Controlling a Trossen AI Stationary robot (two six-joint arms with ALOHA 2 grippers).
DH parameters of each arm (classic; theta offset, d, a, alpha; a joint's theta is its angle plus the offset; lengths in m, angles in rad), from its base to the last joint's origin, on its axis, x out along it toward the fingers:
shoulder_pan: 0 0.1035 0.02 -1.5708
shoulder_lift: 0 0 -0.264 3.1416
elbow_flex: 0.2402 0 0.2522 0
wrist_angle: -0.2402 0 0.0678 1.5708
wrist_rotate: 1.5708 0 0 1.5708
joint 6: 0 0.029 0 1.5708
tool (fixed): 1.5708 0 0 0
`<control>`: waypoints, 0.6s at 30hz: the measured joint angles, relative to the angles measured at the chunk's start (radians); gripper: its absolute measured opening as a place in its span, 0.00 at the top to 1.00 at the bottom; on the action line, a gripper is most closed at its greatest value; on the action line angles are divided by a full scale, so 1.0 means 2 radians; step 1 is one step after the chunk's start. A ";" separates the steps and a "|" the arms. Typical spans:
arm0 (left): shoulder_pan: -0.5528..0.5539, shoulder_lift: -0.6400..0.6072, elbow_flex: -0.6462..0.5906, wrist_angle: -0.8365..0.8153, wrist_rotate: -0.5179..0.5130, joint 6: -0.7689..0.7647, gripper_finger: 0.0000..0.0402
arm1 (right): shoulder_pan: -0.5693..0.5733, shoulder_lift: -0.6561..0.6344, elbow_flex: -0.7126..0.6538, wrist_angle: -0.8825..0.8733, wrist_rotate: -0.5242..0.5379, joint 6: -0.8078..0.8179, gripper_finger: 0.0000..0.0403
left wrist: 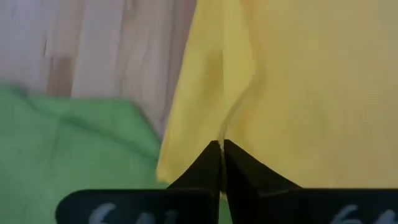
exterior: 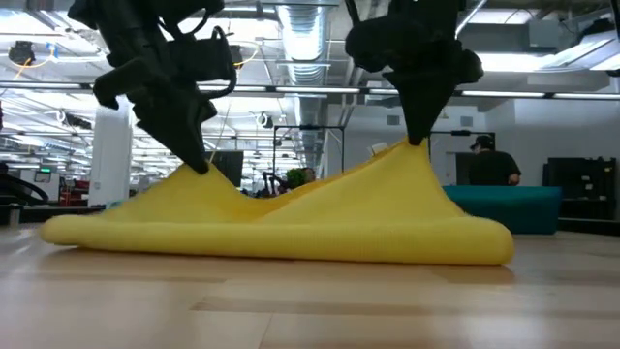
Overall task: Fold microfiber towels
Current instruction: Fold the yellow microfiber cloth
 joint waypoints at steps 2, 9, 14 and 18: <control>0.003 -0.002 0.000 -0.020 -0.008 -0.003 1.00 | -0.002 0.000 0.000 -0.006 -0.001 -0.002 0.98; 0.020 0.000 0.000 -0.024 -0.016 -0.001 1.00 | -0.010 0.000 -0.015 0.005 -0.016 -0.016 0.98; 0.027 0.000 0.000 -0.016 -0.004 -0.003 1.00 | -0.011 0.000 -0.045 0.018 -0.037 -0.017 0.98; 0.027 0.000 0.000 0.000 -0.004 -0.001 1.00 | -0.011 0.000 -0.057 0.029 -0.029 -0.017 0.95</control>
